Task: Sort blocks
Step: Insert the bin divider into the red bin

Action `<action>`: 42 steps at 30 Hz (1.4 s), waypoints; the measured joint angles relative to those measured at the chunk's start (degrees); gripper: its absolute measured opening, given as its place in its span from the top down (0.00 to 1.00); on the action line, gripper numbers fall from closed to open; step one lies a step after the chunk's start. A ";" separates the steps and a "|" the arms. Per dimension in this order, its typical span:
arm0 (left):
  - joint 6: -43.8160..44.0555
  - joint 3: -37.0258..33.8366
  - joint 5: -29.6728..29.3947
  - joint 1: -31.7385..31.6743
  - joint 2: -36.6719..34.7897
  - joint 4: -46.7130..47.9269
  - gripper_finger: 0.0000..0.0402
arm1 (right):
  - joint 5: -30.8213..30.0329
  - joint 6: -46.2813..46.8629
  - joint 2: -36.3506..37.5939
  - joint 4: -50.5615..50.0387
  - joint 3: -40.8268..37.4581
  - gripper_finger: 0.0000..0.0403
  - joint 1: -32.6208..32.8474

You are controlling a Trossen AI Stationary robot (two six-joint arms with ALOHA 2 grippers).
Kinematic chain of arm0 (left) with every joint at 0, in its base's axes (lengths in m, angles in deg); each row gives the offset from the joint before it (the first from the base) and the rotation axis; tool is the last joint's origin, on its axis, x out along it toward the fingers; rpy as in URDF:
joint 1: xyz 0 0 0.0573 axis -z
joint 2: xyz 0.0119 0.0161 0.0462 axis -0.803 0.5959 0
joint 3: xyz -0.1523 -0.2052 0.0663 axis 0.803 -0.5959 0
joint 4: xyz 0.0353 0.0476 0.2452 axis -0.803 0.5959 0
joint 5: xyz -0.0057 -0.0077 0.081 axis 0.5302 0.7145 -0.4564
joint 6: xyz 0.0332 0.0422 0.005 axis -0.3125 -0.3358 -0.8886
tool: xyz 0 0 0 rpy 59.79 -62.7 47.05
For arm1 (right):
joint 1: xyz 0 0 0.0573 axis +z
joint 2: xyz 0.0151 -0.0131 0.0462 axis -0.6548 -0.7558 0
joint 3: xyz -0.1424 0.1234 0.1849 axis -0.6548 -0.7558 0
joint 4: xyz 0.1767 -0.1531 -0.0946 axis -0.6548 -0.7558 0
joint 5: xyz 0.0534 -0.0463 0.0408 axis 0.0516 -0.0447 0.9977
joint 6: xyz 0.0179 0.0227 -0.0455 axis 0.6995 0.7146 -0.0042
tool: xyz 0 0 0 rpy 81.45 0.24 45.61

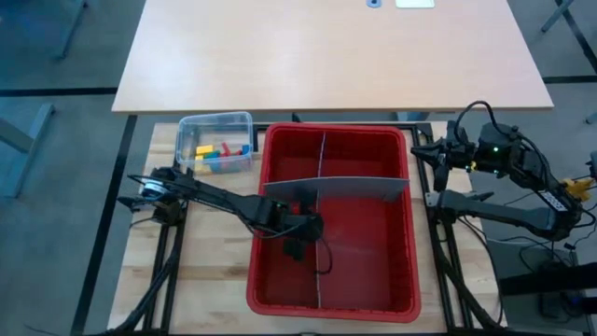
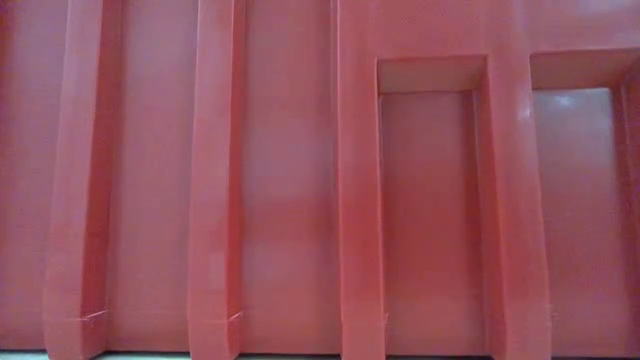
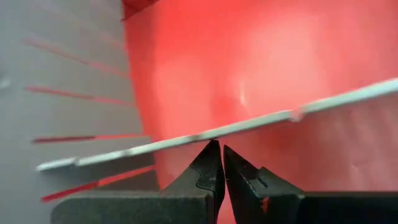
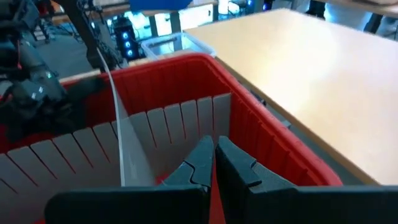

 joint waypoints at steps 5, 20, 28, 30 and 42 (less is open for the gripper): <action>1.70 0.04 -0.88 -1.22 0.67 0.19 1.00 | 0.28 0.45 0.00 -0.75 0.00 1.00 0.00; 3.27 -0.24 -3.98 -4.02 0.67 -1.56 1.00 | 0.45 0.48 0.04 -0.76 0.00 1.00 0.01; 2.22 -0.26 -3.67 -3.98 0.65 -4.90 1.00 | 0.45 0.01 0.04 -0.78 0.00 1.00 0.02; 3.17 -0.26 -3.54 -3.98 0.63 -3.15 1.00 | 0.45 0.00 0.04 -0.79 0.00 1.00 0.00; 3.92 -0.26 -3.38 -3.79 -0.44 -2.48 1.00 | 0.31 -0.48 0.04 -0.83 0.00 1.00 0.00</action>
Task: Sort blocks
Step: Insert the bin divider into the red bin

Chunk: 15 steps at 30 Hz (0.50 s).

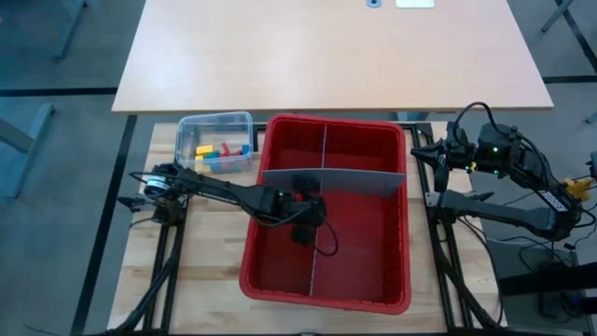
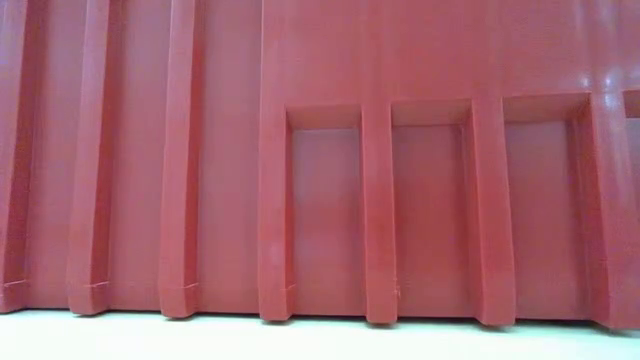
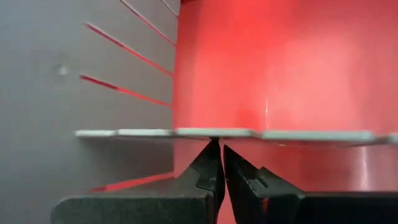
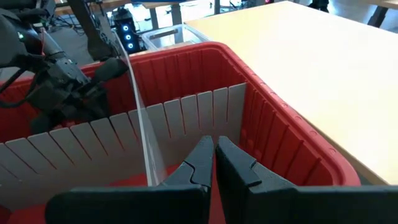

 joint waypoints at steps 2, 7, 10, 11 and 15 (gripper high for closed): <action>0.04 0.00 -0.37 0.39 -1.46 0.74 1.00 | -0.01 0.02 0.00 -0.03 0.00 1.00 0.00; 0.25 0.00 -0.48 1.44 -6.12 3.52 1.00 | -0.05 -0.07 0.00 -0.09 0.00 1.00 0.02; 0.26 0.00 -0.53 1.92 -9.62 3.93 1.00 | -0.07 -0.12 0.00 -0.15 0.00 1.00 0.01; 0.37 0.00 -0.89 1.97 -10.87 3.62 1.00 | -0.08 -0.14 0.00 -0.15 0.00 1.00 0.01; 1.24 0.00 -7.88 2.06 -15.14 -0.51 1.00 | -0.48 -0.15 -0.02 -0.17 0.00 1.00 0.00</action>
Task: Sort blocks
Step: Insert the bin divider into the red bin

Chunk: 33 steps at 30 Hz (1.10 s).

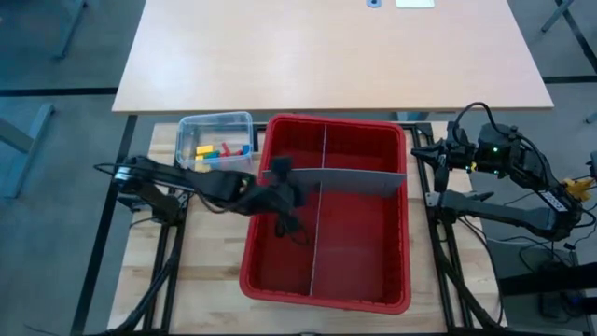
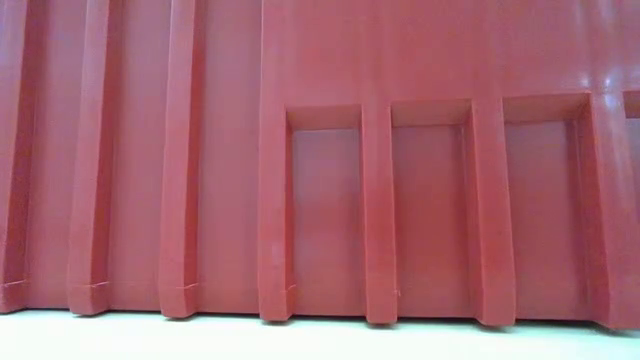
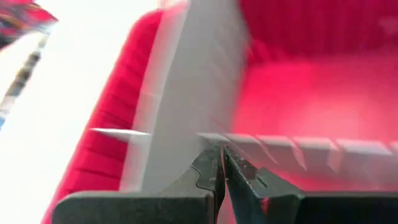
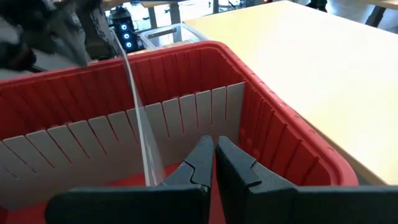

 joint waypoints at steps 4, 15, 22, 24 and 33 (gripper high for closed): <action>0.09 0.00 -6.34 -1.80 -2.64 -6.17 1.00 | -0.04 0.00 -0.04 0.02 0.00 1.00 0.00; 1.08 0.00 -7.66 -7.11 0.47 -18.35 1.00 | -0.08 1.28 -0.75 0.03 -0.33 1.00 0.02; 7.92 0.00 -7.50 -7.01 3.38 -18.81 1.00 | -2.62 2.03 0.78 0.97 -0.31 1.00 0.02; 9.13 0.00 -7.52 -7.01 4.08 -19.04 1.00 | -3.05 2.06 0.83 0.90 -0.31 1.00 0.02; 11.73 -0.80 -7.54 -7.01 4.86 -18.87 1.00 | -3.05 1.98 0.76 0.90 -0.31 1.00 0.02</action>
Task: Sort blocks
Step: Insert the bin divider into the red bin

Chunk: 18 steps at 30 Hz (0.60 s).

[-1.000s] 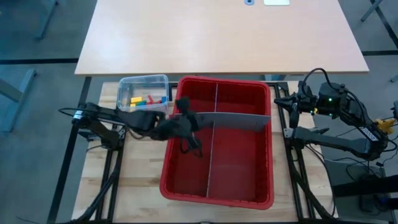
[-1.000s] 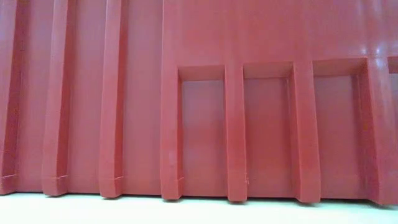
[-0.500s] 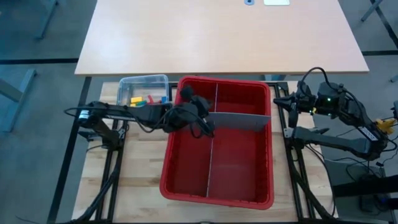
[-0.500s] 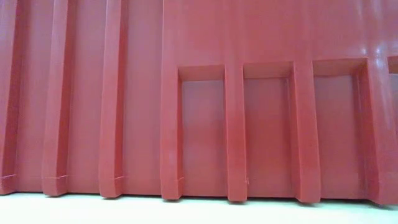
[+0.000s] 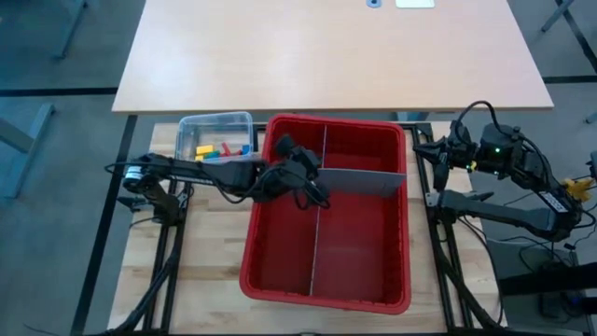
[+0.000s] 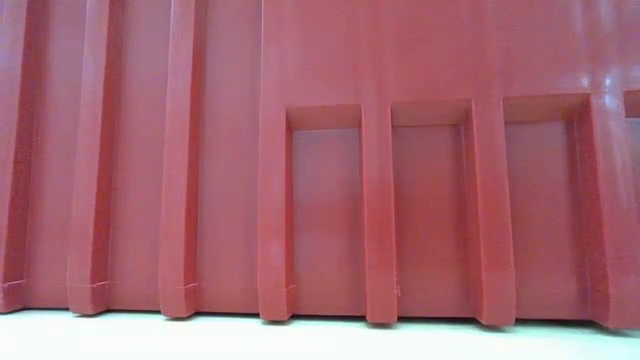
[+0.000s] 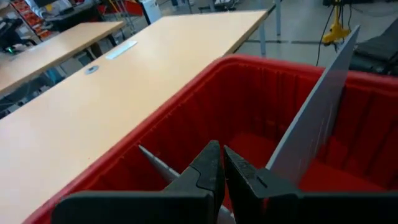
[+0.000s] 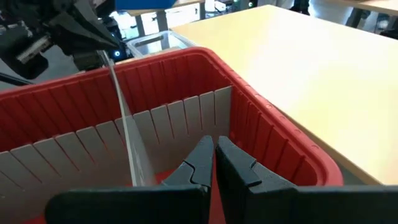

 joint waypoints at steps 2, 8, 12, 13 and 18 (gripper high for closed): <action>1.24 -0.64 0.02 0.00 0.06 0.46 1.00 | 0.00 -0.14 0.00 0.00 0.00 1.00 0.00; 6.18 -1.34 0.01 0.00 0.06 3.91 1.00 | 0.00 -0.25 0.00 -0.02 0.00 1.00 0.00; 7.77 -1.73 -0.08 -0.07 0.06 5.30 1.00 | 0.00 -0.34 0.00 -0.02 0.00 1.00 0.00; 8.30 -1.94 -0.06 -0.07 0.04 5.39 1.00 | 0.00 -0.36 0.00 -0.02 0.00 1.00 0.00; 12.39 -4.99 2.56 -0.09 -0.03 6.14 1.00 | -0.02 -0.34 0.00 -0.04 0.00 1.00 -0.02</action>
